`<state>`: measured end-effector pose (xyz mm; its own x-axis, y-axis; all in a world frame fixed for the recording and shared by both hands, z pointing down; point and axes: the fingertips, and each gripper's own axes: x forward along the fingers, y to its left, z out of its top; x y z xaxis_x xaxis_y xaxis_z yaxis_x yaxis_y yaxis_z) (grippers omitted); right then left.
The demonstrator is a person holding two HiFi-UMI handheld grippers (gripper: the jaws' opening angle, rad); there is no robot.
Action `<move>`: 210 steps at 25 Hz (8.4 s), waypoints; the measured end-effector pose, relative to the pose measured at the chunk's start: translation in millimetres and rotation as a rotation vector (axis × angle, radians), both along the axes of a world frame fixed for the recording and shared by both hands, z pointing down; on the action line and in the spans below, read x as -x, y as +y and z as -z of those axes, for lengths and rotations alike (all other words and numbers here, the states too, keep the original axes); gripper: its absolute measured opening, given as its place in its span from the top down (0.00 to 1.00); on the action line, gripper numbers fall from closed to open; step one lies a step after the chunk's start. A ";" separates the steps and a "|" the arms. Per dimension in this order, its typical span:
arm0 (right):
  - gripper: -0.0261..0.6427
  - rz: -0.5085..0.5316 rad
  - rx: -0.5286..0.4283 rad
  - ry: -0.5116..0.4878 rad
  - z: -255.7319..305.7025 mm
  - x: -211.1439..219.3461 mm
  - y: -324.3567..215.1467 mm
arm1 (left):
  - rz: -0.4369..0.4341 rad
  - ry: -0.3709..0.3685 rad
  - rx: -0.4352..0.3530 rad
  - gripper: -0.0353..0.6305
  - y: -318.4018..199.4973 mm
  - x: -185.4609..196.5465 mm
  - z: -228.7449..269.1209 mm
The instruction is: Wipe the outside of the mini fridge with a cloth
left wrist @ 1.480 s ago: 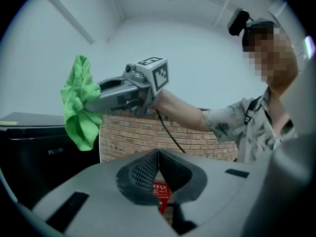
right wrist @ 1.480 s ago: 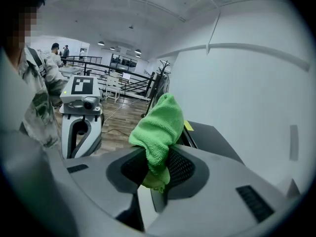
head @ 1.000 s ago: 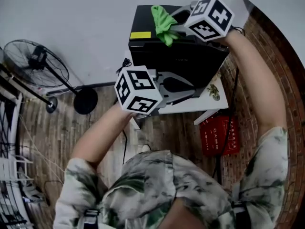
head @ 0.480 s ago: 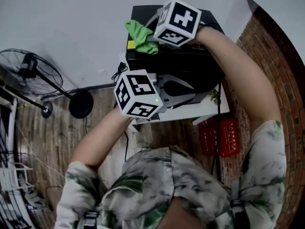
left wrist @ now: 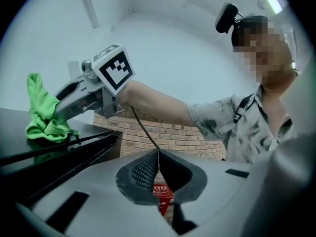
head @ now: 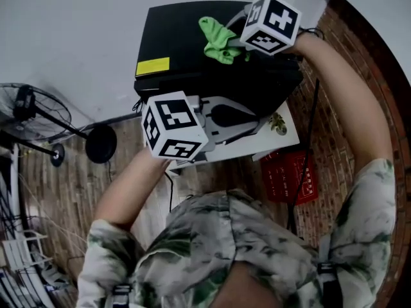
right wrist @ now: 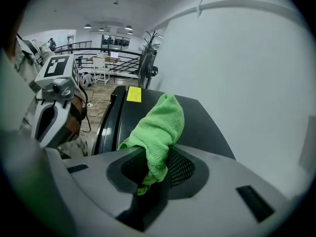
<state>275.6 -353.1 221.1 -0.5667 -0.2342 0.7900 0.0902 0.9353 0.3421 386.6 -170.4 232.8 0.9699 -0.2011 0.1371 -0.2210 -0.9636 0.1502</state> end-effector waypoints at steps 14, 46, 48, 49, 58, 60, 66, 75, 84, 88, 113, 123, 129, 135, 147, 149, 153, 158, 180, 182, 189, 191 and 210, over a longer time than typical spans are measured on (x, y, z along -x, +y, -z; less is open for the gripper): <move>0.80 -0.175 -0.024 0.139 -1.7 -135.6 -58.4 | -0.008 -0.012 -0.001 0.91 -22.9 -24.2 1.0; 0.80 0.049 -0.045 0.065 -4.4 91.6 -75.0 | 0.090 -0.031 -0.007 0.91 -16.9 25.4 -1.9; 0.80 0.004 -0.042 0.071 -4.5 65.2 -90.6 | 0.076 -0.028 -0.003 0.91 -20.4 20.3 -1.7; 0.80 -0.018 -0.041 0.076 -4.4 52.0 -98.2 | 0.068 -0.026 0.000 0.91 -22.2 18.0 -1.4; 0.80 -0.190 -0.055 0.137 -5.7 -68.9 -150.4 | 0.005 -0.012 0.007 0.91 -35.8 -10.7 -4.2; 0.80 -0.224 -0.056 0.155 -6.9 -93.2 -159.1 | -0.005 -0.008 0.008 0.91 -38.1 -16.6 -5.4; 0.80 -0.273 -0.062 0.178 -7.7 -125.6 -180.3 | -0.024 -0.008 0.003 0.91 -46.0 -27.8 -8.3; 0.80 -0.120 -0.073 0.054 20.5 -11.1 -166.1 | 0.000 -0.006 0.001 0.91 -52.8 -21.8 -5.2; 0.80 0.044 -0.082 0.003 15.3 131.9 -132.9 | 0.062 -0.006 0.011 0.91 -47.2 6.8 -3.5; 0.80 0.084 -0.068 -0.006 4.3 173.9 -120.9 | 0.089 -0.007 0.010 0.91 -45.0 16.9 -1.2; 0.80 -0.274 -0.085 0.077 -10.4 -24.9 -238.7 | 0.028 0.007 0.039 0.91 -45.8 -18.3 -8.1; 0.80 -0.394 -0.097 0.053 -5.6 -105.3 -266.3 | 0.023 -0.003 0.048 0.91 -49.8 -38.5 -10.7; 0.80 -0.407 -0.113 0.028 -4.5 -129.9 -269.1 | 0.021 -0.011 0.050 0.91 -50.9 -55.0 -14.4; 0.80 -0.405 -0.116 -0.107 20.4 -151.9 -265.3 | 0.037 -0.003 0.050 0.91 -53.0 -71.9 -14.0; 0.80 -0.350 -0.152 -0.104 1.4 -201.9 -251.9 | 0.067 0.020 0.022 0.91 -64.5 -138.9 -18.3; 0.80 -0.349 -0.147 -0.097 -11.6 -203.5 -246.9 | 0.051 0.008 0.022 0.91 -59.1 -143.8 -22.6; 0.80 -0.350 -0.155 -0.084 -25.7 -203.5 -242.4 | 0.017 0.011 0.038 0.91 -51.6 -142.0 -24.9; 0.80 -0.337 -0.170 -0.078 -46.9 -196.8 -245.0 | 0.009 0.027 0.053 0.91 -44.4 -141.6 -26.8; 0.80 -0.144 -0.055 -0.123 -177.0 -175.4 -249.9 | 0.232 0.015 0.077 0.90 -107.9 -225.9 -57.8; 0.80 -0.150 -0.035 -0.121 -199.4 -177.3 -251.6 | 0.250 0.012 0.077 0.90 -109.5 -225.6 -61.0; 0.80 -0.148 0.018 -0.126 -277.7 -176.7 -242.6 | 0.303 0.005 0.117 0.90 -104.5 -221.8 -75.1; 0.80 -0.160 0.081 -0.109 -305.8 -177.3 -231.8 | 0.314 0.005 0.124 0.90 -103.3 -219.8 -77.0; 0.80 -0.237 0.175 -0.080 -376.9 -199.5 -220.0 | 0.396 0.012 0.172 0.90 -105.1 -211.1 -86.9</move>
<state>475.1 -573.2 597.9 -0.5745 -0.2318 0.7850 -0.1585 0.9724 0.1711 597.7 -275.5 319.7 0.8243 -0.5331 0.1905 -0.5658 -0.7658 0.3055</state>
